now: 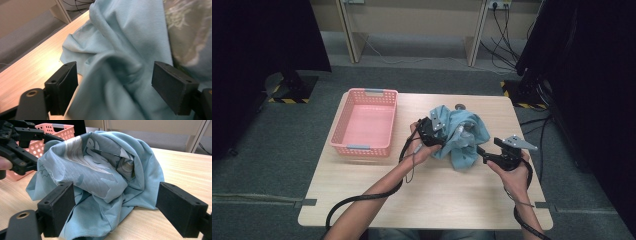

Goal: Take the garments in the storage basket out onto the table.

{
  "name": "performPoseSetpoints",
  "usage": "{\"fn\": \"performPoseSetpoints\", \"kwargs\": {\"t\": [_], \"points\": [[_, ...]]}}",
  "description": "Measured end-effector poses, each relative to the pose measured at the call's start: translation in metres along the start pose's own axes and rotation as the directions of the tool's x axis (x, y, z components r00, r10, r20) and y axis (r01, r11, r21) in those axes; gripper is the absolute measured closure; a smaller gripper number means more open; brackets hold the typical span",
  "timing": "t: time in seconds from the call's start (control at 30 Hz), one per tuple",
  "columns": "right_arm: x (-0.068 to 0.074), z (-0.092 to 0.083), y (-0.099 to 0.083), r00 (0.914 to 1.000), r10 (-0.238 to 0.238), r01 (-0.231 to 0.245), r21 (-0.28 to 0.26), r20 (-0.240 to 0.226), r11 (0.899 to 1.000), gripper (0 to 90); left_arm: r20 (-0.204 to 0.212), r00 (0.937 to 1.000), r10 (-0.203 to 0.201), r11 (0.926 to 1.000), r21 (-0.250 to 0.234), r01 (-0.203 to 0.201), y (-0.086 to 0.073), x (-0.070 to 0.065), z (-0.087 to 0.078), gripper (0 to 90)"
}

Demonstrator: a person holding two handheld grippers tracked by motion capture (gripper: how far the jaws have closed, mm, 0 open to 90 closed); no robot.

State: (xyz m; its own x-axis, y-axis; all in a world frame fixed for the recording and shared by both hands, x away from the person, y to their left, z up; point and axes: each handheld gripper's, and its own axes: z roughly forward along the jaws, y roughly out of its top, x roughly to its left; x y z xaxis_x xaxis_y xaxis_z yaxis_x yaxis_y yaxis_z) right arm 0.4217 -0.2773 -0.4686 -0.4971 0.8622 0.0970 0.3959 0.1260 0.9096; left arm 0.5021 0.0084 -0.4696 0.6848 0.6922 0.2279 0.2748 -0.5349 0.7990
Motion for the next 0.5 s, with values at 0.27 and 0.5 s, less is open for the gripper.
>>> {"fn": "performPoseSetpoints", "kwargs": {"t": [0.27, 0.5], "points": [[-0.001, -0.001, -0.001, 1.0000, 0.000, 0.000, -0.003, -0.004, 1.000, 13.8, 0.028, 0.9996, -0.003, 0.9997, -0.025, 0.004, -0.008, 0.005, -0.019, 17.3], [0.001, 0.000, -0.001, 0.9999, -0.004, 0.003, -0.003, -0.011, 1.000, 13.3, 0.048, 0.9986, -0.022, 0.9979, -0.060, 0.025, -0.015, 0.011, -0.039, 16.5]]}}
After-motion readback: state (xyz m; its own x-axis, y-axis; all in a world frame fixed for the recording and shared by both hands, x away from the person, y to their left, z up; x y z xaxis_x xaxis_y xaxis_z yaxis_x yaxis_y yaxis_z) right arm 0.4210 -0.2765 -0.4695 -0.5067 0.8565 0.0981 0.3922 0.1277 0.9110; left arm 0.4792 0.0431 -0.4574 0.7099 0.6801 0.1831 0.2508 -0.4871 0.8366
